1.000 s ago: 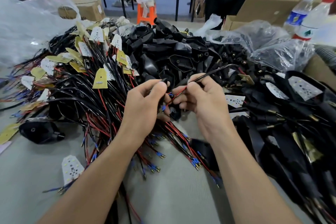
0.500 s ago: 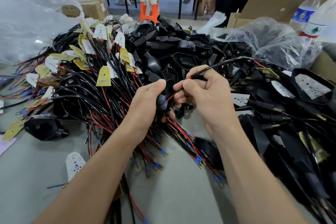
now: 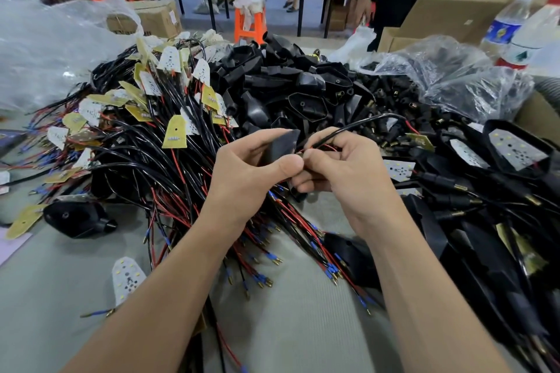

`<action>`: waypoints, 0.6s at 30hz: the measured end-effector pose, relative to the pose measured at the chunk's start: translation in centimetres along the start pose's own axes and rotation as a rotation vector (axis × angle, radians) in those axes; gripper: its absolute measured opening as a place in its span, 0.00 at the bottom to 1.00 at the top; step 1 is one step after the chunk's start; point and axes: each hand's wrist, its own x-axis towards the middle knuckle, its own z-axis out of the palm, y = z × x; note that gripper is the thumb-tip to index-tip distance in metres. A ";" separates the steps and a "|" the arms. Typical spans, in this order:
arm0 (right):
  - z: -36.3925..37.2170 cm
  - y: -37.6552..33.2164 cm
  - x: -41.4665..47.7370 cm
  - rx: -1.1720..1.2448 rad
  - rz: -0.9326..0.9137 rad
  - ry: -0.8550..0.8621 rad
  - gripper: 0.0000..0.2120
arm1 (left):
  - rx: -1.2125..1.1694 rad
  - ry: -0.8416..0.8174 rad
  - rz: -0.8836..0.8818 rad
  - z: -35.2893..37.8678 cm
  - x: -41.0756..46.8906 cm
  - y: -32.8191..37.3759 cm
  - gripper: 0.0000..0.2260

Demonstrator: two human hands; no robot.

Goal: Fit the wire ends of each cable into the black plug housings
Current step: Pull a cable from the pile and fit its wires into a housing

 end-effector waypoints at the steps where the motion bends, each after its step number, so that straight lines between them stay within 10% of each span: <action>1: 0.1 0.2 0.1 0.002 -0.008 0.005 0.07 | 0.001 -0.003 0.015 0.0 0.0 0.0 0.17; 12: 0.7 1.9 0.1 -0.347 -0.114 0.046 0.07 | 0.060 -0.004 -0.072 0.6 -0.3 0.4 0.09; 18: 0.3 1.6 0.2 -0.393 -0.165 0.112 0.03 | -0.020 -0.266 -0.246 -0.3 -0.1 0.9 0.20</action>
